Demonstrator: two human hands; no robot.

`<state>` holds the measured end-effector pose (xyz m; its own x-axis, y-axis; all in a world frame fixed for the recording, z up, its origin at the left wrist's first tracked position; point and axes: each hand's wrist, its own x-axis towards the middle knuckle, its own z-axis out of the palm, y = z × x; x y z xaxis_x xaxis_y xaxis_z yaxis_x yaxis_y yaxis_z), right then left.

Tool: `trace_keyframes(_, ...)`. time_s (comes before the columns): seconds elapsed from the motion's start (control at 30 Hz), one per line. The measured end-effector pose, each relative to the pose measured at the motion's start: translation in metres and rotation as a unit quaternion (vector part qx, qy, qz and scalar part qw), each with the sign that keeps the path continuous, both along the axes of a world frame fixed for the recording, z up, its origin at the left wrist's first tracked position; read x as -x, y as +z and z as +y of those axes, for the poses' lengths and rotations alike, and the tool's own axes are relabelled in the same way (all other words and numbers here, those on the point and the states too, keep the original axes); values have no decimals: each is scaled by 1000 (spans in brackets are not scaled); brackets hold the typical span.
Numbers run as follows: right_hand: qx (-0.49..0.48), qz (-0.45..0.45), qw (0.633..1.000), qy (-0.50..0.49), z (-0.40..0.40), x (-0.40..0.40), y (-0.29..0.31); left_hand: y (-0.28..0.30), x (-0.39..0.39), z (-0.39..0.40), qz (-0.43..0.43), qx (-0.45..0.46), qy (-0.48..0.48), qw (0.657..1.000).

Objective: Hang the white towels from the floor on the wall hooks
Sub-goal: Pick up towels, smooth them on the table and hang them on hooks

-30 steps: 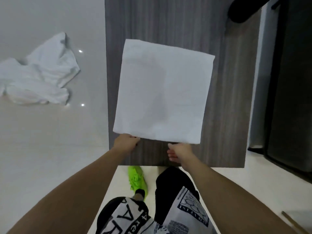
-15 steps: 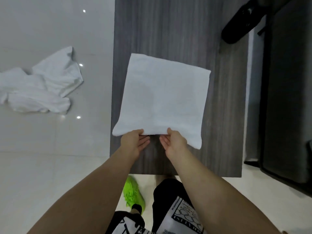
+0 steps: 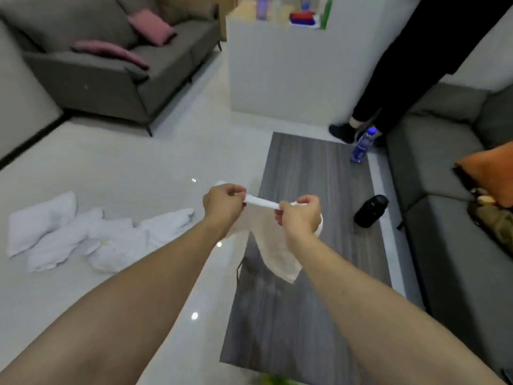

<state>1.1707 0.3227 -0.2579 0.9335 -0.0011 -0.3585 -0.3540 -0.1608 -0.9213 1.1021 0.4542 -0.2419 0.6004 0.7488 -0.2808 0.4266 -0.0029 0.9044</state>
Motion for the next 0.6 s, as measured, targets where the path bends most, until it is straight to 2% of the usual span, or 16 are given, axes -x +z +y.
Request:
trace_keyframes(0.07, 15, -79, 995, 65, 21, 20, 46, 49, 32, 26, -17, -100, -31, 994)
trace_keyframes(0.13, 60, -163, 974, 143, 44, 43, 87, 93, 70, 54, -12, -201, -50, 978)
trace_keyframes(0.27, 149, -310, 889, 304, 96, 103, 154, 162, 154, 109, 17, -369, -17, 929)
trace_keyframes(0.37, 207, -412, 808, 367, 148, 153, 190, 195, 227, 149, 36, -420, 40, 906)
trace_keyframes(0.47, 215, -486, 737, 418, 201, 211, 223, 220, 309, 184, 60, -451, 105, 885)
trace_keyframes(0.53, 206, -505, 717, 435, 222, 234, 239, 231, 343, 198, 73, -458, 126, 877)
trace_keyframes(0.6, 157, -519, 695, 473, 257, 273, 256, 244, 395, 216, 98, -455, 169, 869)
